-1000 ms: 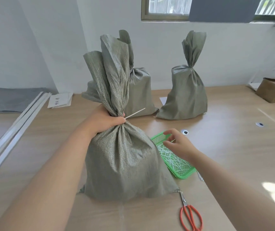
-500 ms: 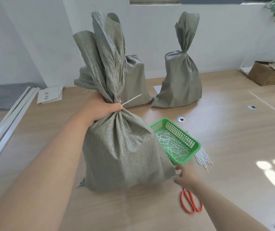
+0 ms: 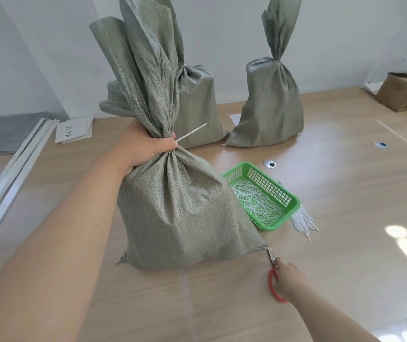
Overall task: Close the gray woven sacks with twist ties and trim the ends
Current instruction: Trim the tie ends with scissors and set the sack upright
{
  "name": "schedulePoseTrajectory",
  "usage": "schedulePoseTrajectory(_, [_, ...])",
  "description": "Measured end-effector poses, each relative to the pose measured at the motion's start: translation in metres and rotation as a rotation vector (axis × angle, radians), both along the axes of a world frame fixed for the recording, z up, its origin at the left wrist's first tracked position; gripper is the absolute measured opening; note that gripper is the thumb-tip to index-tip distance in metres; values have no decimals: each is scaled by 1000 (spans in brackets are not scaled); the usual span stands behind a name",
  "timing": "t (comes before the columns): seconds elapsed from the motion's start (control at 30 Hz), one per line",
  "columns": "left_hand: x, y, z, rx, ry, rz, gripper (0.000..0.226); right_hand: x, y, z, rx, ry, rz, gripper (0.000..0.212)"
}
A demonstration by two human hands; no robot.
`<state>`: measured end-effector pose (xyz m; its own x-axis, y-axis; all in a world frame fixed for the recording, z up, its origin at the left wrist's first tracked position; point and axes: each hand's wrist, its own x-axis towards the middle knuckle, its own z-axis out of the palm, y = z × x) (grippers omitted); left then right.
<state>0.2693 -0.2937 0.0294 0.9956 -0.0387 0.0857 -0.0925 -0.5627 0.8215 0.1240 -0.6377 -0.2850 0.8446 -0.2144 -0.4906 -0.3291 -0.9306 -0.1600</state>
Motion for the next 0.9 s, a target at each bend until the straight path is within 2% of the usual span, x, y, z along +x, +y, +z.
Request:
schedulePoseTrajectory(0.2, [-8,0,0,-12,-4,-3,13,-4,-2,-6,-16,-19,12,32])
schedulePoseTrajectory(0.33, [-10,-2,1,-17,-18,2,12,-5,0,-8,33,-43,-41,14])
schedulePoseTrajectory(0.53, [-11,-1,0,-1,-5,2,11,-20,-3,7,102,-103,-47,19])
schedulePoseTrajectory(0.67, [-11,0,-2,-13,21,-2,11,-23,-13,28,119,-106,-48,48])
schedulePoseTrajectory(0.73, [-10,0,-2,-12,23,1,13,-24,-18,34,126,-156,-53,54])
schedulePoseTrajectory(0.8, [-11,1,-3,-14,26,-8,13,-24,-22,40,134,-254,-68,47])
schedulePoseTrajectory(0.9, [-14,1,-2,-30,14,-24,16,-16,-24,52,140,-447,-106,24])
